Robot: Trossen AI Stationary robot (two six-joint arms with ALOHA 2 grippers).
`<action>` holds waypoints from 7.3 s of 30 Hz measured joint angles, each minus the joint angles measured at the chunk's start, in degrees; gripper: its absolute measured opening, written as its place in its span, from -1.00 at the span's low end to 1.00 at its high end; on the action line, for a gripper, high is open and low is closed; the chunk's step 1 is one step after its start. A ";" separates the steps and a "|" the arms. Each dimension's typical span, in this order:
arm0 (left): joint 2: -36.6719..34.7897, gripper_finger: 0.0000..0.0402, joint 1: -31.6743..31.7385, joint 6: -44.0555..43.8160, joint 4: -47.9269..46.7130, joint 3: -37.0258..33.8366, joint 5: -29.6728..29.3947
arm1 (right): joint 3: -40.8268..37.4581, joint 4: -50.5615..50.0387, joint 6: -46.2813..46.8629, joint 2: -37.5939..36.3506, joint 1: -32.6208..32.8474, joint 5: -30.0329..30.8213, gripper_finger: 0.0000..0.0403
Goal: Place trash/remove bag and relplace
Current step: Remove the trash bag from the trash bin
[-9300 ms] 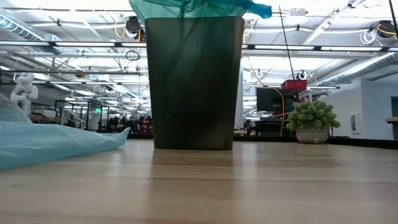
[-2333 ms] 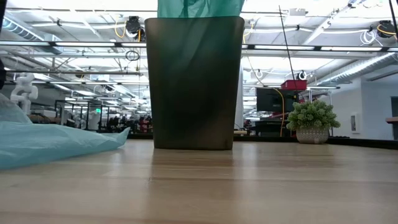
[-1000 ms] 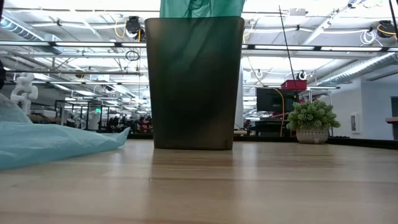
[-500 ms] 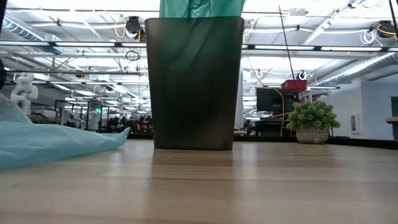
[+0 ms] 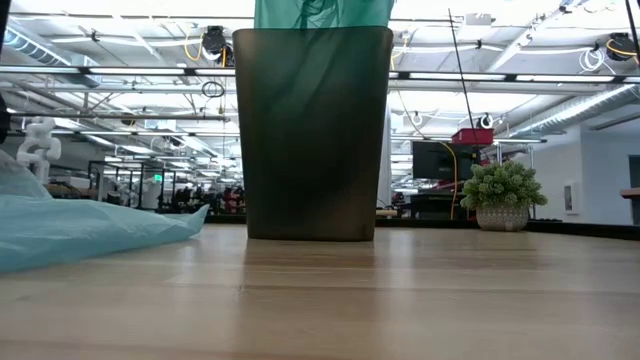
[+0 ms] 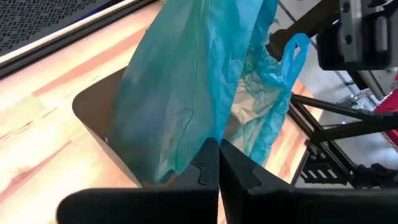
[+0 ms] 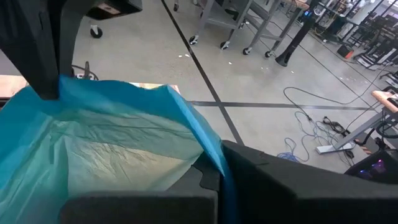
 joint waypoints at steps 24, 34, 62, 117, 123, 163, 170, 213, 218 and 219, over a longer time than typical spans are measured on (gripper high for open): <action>-4.64 -1.00 0.00 -2.66 7.38 0.00 0.05 | 0.00 0.04 -0.48 -0.02 0.00 -3.18 -1.00; -4.83 -1.00 0.00 -2.43 2.79 0.00 0.05 | 0.00 0.09 -0.03 -0.02 0.00 -9.23 -0.69; -3.17 -0.78 0.00 0.42 4.26 0.00 6.45 | 0.00 3.61 5.62 -0.02 0.52 -16.46 -0.14; -5.24 -0.99 2.97 -0.08 10.78 -0.07 20.18 | 0.00 1.70 3.63 -0.02 0.46 -16.40 -0.14; -4.37 -1.00 2.03 -5.89 -6.21 0.39 19.02 | 0.00 1.36 3.91 -0.02 0.46 -16.41 -0.14; -3.62 -0.69 0.83 -2.36 -0.69 0.79 -1.69 | 0.02 -19.38 2.56 0.70 -2.90 -11.96 -1.00; -3.58 -0.37 3.14 -2.38 -1.03 0.79 0.59 | 0.02 -18.71 2.37 0.70 -2.16 -11.95 -1.00; 0.95 -0.94 6.43 3.59 -2.93 0.54 7.48 | 0.02 -17.92 2.05 0.74 -0.96 -11.90 -1.00; -0.09 -0.99 6.51 3.56 -1.40 0.79 7.17 | 0.02 -17.91 1.87 0.74 -0.96 -11.91 -1.00; -0.30 -0.99 6.51 3.54 -1.28 0.81 7.15 | 0.02 -17.89 1.76 0.74 -0.96 -11.90 -1.00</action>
